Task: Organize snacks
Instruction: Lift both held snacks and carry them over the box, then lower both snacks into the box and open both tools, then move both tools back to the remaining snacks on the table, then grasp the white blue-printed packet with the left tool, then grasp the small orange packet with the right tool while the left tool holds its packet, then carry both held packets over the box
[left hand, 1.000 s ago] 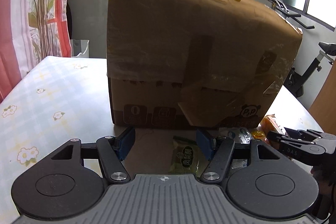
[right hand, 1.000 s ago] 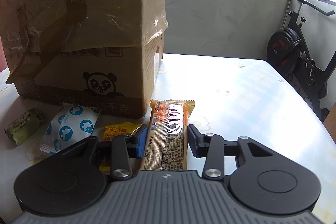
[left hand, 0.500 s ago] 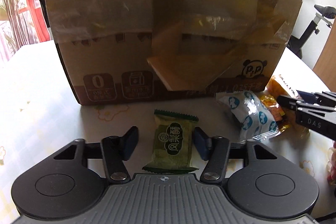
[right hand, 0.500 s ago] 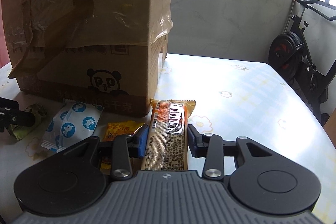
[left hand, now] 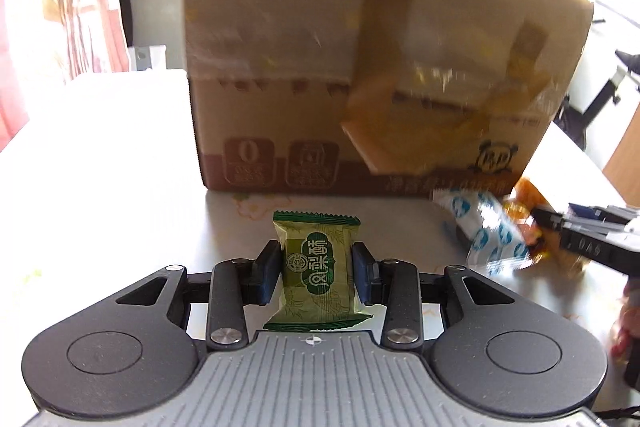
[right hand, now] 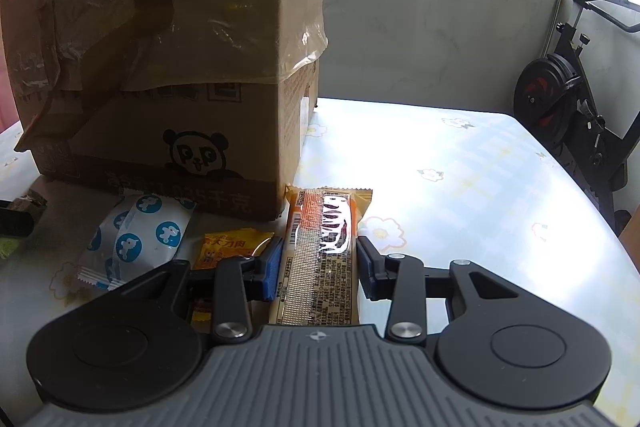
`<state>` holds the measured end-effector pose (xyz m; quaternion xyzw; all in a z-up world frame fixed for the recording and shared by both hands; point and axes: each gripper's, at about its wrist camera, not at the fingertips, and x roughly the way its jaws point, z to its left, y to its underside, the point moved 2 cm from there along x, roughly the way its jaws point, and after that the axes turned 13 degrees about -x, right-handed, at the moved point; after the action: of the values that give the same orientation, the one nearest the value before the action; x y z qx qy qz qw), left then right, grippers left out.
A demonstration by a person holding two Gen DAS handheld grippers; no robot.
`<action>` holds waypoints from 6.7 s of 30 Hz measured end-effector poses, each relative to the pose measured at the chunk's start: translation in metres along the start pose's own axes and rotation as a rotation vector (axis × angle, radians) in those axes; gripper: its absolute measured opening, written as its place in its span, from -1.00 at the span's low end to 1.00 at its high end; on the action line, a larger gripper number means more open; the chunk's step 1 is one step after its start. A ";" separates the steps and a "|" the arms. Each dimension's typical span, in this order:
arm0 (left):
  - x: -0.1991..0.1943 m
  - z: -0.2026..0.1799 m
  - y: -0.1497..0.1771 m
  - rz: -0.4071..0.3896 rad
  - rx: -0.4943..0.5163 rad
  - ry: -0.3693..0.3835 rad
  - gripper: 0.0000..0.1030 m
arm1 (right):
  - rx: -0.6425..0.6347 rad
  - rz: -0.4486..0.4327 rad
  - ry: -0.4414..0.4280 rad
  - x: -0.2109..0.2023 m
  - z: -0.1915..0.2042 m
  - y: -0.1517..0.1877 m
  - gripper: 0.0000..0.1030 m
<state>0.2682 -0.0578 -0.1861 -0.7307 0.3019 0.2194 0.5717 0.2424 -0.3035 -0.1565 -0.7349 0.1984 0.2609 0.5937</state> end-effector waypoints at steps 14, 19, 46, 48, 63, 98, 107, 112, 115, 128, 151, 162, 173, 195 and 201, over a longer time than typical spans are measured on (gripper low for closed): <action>-0.085 0.015 -0.054 -0.257 -0.034 0.046 -0.22 | 0.182 -0.147 -0.001 -0.061 -0.040 -0.010 -0.24; -0.117 -0.001 -0.103 -0.402 -0.019 0.106 -0.22 | 0.175 -0.323 0.026 -0.100 -0.059 -0.073 -0.24; -0.003 -0.073 -0.183 -0.279 -0.034 0.158 0.33 | 0.011 -0.329 -0.116 -0.035 -0.018 -0.205 -0.12; -0.012 -0.070 -0.179 -0.290 -0.029 0.164 0.32 | 0.013 -0.359 -0.136 -0.045 -0.021 -0.198 -0.12; -0.083 -0.054 -0.100 -0.366 -0.068 0.151 0.22 | 0.021 -0.480 -0.106 -0.105 -0.025 -0.115 -0.12; 0.006 -0.086 -0.023 0.008 -0.024 0.114 0.23 | 0.116 -0.272 -0.133 -0.050 -0.028 0.005 1.00; 0.041 -0.107 -0.011 0.085 0.011 0.105 0.25 | 0.191 -0.290 -0.119 -0.053 -0.038 0.013 0.93; 0.057 -0.116 -0.005 0.110 0.029 0.106 0.26 | 0.243 -0.272 -0.113 -0.052 -0.044 0.016 0.91; 0.063 -0.126 -0.001 0.107 0.069 0.098 0.26 | 0.264 -0.249 -0.128 -0.049 -0.047 0.016 0.80; 0.077 -0.133 0.011 0.111 0.130 0.061 0.00 | 0.227 -0.208 -0.125 -0.044 -0.044 0.015 0.57; 0.018 -0.052 0.004 0.014 -0.049 0.074 -0.04 | 0.050 -0.026 -0.162 -0.024 -0.013 -0.002 0.25; 0.006 -0.017 0.001 -0.014 -0.125 0.069 -0.04 | -0.024 0.097 -0.156 0.001 0.022 -0.024 0.25; -0.012 -0.003 -0.001 -0.065 -0.092 0.047 -0.04 | 0.001 0.100 -0.119 -0.011 0.032 -0.020 -0.30; -0.108 -0.047 -0.120 -0.326 0.119 0.231 -0.03 | -0.053 -0.400 -0.181 -0.105 -0.006 -0.177 -0.30; -0.068 -0.067 -0.171 -0.319 0.087 0.190 -0.03 | -0.050 -0.331 -0.144 -0.056 -0.002 -0.207 -0.30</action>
<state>0.3361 -0.0819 -0.0036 -0.7612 0.2440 0.0428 0.5993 0.3229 -0.2621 0.0378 -0.7515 0.0250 0.2164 0.6227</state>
